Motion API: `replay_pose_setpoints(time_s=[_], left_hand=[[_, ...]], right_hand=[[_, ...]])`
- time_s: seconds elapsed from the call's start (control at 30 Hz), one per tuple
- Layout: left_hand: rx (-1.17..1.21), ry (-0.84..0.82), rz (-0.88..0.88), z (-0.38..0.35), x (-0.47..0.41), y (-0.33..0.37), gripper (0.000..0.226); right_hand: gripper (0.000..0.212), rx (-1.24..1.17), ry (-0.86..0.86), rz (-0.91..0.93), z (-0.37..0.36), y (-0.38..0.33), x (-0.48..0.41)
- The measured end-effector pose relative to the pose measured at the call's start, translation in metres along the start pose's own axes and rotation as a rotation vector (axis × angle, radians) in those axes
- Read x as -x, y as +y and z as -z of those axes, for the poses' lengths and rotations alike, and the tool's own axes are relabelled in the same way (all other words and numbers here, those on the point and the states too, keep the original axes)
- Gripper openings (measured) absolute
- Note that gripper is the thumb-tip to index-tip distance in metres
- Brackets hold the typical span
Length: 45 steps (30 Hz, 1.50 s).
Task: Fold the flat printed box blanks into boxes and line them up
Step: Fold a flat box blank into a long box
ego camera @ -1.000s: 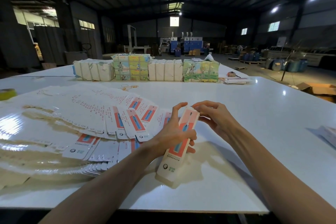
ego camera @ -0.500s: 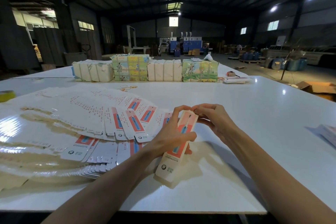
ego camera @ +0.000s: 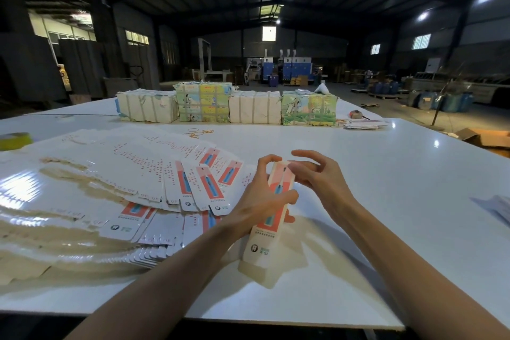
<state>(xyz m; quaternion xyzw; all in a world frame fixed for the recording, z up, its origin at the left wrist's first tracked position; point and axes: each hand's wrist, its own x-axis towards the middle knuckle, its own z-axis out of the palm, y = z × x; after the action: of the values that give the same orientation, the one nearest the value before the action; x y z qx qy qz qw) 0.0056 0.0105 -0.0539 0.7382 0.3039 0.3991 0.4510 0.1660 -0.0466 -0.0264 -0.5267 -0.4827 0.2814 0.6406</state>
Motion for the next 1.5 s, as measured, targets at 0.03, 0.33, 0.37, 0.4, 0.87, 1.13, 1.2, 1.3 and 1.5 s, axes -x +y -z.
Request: replay_pose_setpoints(time_s=[0.03, 0.33, 0.37, 0.4, 0.87, 1.13, 1.2, 1.3, 1.5], left_hand=[[0.009, 0.003, 0.0, 0.0, 0.001, 0.0, 0.081], [0.037, -0.077, 0.055, -0.001, 0.007, 0.003, 0.09], [0.038, -0.081, 0.053, -0.001, 0.007, 0.003, 0.089], [0.035, -0.086, 0.053, -0.001, 0.007, 0.003, 0.09], [-0.027, -0.039, 0.093, -0.002, 0.004, 0.005, 0.087], [-0.004, -0.062, 0.14, -0.005, 0.005, 0.004, 0.082], [0.09, -0.073, 0.192, -0.008, 0.005, 0.002, 0.084], [0.304, -0.031, 0.299, -0.01, 0.001, 0.001, 0.092], [0.606, 0.229, 0.377, 0.006, -0.006, 0.0, 0.082]], right_hand=[[0.022, -0.008, 0.017, 0.0, -0.002, 0.001, 0.0], [0.01, 0.019, 0.013, 0.001, 0.0, 0.003, 0.005], [0.01, 0.031, 0.021, 0.003, -0.001, 0.002, 0.005], [0.01, 0.044, 0.027, 0.007, -0.001, 0.002, 0.005], [0.016, 0.102, 0.036, 0.04, -0.007, 0.001, 0.006], [0.014, 0.193, 0.04, 0.059, -0.003, 0.006, 0.002], [0.013, 0.165, 0.012, 0.031, -0.002, 0.01, 0.0], [0.028, 0.154, -0.001, -0.038, -0.006, 0.016, 0.0], [0.07, 0.566, -0.229, -0.041, -0.024, -0.006, 0.017]])
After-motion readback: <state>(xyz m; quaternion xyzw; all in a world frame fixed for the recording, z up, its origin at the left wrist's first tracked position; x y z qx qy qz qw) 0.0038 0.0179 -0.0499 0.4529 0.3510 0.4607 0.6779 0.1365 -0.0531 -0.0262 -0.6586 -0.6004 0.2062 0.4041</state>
